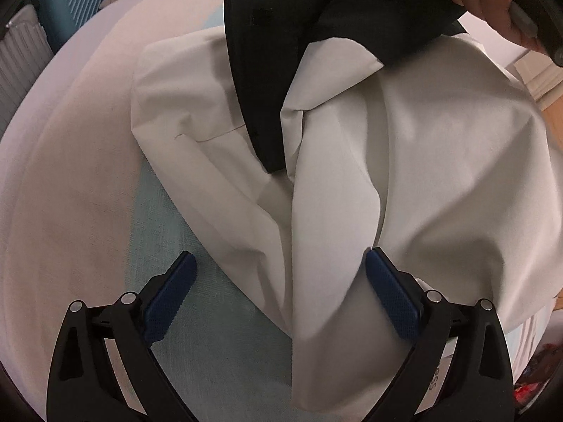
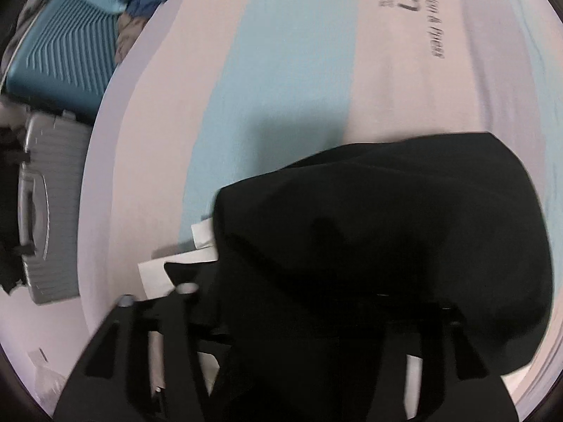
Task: Fold large clothes
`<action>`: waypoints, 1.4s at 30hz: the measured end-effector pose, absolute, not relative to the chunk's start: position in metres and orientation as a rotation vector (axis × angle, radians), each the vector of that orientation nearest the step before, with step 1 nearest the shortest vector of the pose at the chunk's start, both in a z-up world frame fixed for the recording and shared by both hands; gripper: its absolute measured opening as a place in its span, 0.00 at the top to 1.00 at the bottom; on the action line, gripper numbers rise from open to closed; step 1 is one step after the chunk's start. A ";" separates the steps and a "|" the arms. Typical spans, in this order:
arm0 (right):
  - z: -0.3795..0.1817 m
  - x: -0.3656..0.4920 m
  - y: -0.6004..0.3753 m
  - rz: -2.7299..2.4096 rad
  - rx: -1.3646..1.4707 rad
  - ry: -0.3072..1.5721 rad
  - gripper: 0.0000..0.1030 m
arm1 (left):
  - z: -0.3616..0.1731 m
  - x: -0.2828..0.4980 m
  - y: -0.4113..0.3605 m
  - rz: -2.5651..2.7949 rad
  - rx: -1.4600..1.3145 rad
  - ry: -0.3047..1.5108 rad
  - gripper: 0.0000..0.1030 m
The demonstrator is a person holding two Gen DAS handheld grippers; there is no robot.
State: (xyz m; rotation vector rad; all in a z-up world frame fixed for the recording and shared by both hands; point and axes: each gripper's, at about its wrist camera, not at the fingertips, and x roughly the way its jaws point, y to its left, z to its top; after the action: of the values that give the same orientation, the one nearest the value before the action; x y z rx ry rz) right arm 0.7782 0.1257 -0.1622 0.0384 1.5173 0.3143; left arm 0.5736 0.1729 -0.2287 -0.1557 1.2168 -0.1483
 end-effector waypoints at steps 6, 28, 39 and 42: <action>-0.124 0.756 0.122 0.347 -0.044 1.429 0.25 | -0.212 0.568 0.181 -0.162 -0.155 1.215 0.08; -0.072 0.679 -0.034 0.303 0.043 1.322 0.07 | -0.195 0.623 0.228 -0.166 -0.245 1.242 0.07; -0.163 0.659 -0.087 0.371 0.265 1.481 0.07 | -0.231 0.663 0.226 -0.259 -0.353 1.319 0.06; -0.176 0.664 -0.093 0.413 0.348 1.495 0.07 | -0.233 0.671 0.225 -0.271 -0.363 1.320 0.06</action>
State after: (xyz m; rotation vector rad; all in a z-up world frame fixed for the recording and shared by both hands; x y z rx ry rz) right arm 0.6642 -0.0927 -0.1764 0.3479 1.4948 0.4133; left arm 0.6710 0.2250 -0.2327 -0.3629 1.3199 -0.2705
